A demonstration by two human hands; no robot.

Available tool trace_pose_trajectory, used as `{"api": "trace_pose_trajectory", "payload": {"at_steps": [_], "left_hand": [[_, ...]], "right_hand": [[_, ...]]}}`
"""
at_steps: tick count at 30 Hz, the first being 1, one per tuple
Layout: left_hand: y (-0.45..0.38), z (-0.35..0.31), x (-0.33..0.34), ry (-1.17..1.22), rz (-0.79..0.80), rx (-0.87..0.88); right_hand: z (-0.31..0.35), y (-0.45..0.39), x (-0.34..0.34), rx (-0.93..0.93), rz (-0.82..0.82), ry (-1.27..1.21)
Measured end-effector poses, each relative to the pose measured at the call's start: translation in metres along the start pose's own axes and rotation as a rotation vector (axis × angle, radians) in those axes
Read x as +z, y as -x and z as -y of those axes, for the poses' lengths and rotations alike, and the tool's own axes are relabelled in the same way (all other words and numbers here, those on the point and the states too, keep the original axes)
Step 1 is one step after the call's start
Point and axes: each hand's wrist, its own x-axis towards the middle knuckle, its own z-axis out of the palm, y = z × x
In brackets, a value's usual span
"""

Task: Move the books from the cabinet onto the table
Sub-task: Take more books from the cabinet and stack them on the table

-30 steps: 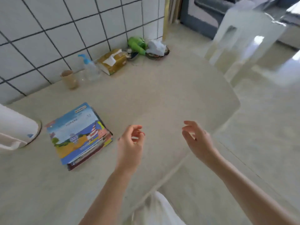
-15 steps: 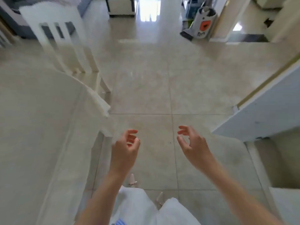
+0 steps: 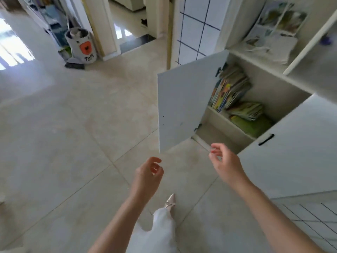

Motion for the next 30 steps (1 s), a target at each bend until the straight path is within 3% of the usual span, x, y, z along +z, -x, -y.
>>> {"api": "trace_pose_trajectory", "payload": {"at_steps": [6, 16, 25, 30], "left_hand": [[-0.135, -0.075, 0.076, -0.14, 0.197, 0.107], [-0.283, -0.177, 0.219, -0.364, 0.448, 0.303], [-0.359, -0.192, 0.364, -0.484, 0.587, 0.462], [-0.394, -0.178, 0.436, -0.546, 0.642, 0.532]], "right_hand": [[-0.026, -0.135, -0.082, 0.193, -0.075, 0.006], [-0.123, -0.266, -0.168, 0.492, -0.174, -0.069], [-0.243, -0.382, -0.171, 0.654, -0.149, -0.129], [-0.316, -0.429, -0.15, 0.825, -0.241, -0.364]]}}
